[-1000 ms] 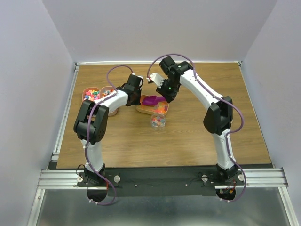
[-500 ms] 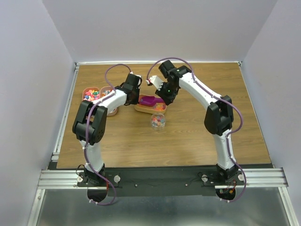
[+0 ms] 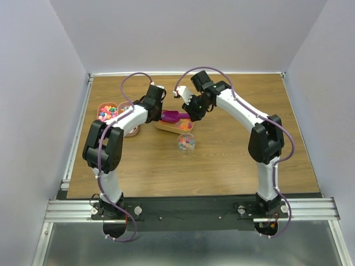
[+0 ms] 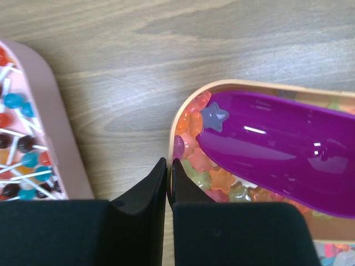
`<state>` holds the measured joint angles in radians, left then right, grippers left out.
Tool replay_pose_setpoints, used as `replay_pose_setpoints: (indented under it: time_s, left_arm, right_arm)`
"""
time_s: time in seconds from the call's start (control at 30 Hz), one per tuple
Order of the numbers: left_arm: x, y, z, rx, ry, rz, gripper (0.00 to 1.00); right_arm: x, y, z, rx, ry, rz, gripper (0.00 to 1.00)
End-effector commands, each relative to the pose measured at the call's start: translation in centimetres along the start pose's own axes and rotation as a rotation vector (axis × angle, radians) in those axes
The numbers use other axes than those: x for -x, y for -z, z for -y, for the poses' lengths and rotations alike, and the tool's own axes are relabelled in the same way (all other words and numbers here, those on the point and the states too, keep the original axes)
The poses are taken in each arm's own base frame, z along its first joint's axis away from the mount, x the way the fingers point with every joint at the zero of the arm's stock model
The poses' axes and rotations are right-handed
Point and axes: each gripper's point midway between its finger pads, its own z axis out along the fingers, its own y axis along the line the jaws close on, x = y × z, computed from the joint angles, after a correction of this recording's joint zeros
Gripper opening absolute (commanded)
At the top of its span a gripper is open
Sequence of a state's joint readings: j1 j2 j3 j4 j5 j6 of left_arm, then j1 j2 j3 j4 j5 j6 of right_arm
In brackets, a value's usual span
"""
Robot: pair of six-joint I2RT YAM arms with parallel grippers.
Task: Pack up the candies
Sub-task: Scoop the fake candies from the storage box.
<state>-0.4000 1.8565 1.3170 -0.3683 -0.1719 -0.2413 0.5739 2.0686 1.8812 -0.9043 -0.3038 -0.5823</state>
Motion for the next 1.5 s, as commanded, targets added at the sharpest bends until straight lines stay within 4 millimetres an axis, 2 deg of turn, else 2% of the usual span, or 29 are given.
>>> replay_pose_setpoints:
  time_s: [0.0, 0.13, 0.27, 0.53, 0.73, 0.83, 0.93, 1.27, 1.47]
  left_arm:
    - [4.5, 2.5, 0.0, 0.008, 0.016, 0.16, 0.11]
    - [5.0, 2.8, -0.6, 0.026, 0.021, 0.181, 0.11]
    - [5.4, 3.2, 0.1, -0.02, 0.017, 0.203, 0.11]
    - [4.6, 2.6, 1.0, -0.069, 0.015, 0.192, 0.11]
    - [4.5, 2.5, 1.0, -0.075, 0.042, 0.194, 0.11]
    - [4.6, 2.4, 0.0, -0.062, 0.076, 0.201, 0.11]
    - [4.5, 2.2, -0.8, -0.039, 0.096, 0.207, 0.11]
    - [3.4, 0.6, -1.3, -0.003, 0.109, 0.178, 0.11]
    - [3.5, 0.2, -2.2, 0.004, 0.134, 0.171, 0.11]
  right_arm:
    - [3.9, 1.1, -3.5, 0.138, 0.11, 0.189, 0.01]
    - [3.4, 1.0, -3.9, 0.151, 0.106, 0.181, 0.01]
    - [2.9, -0.1, -4.1, 0.174, 0.085, 0.17, 0.01]
    - [4.1, -1.0, -3.7, 0.164, 0.052, 0.227, 0.01]
    - [2.1, -2.5, -3.5, 0.136, 0.017, 0.193, 0.01]
    - [1.2, -2.7, -3.4, 0.114, 0.01, 0.175, 0.01]
    - [1.0, -2.2, -2.8, 0.086, -0.001, 0.183, 0.01]
    - [2.0, -0.1, -0.8, -0.002, -0.017, 0.222, 0.01]
    - [1.0, 0.8, 0.4, -0.037, -0.04, 0.215, 0.01]
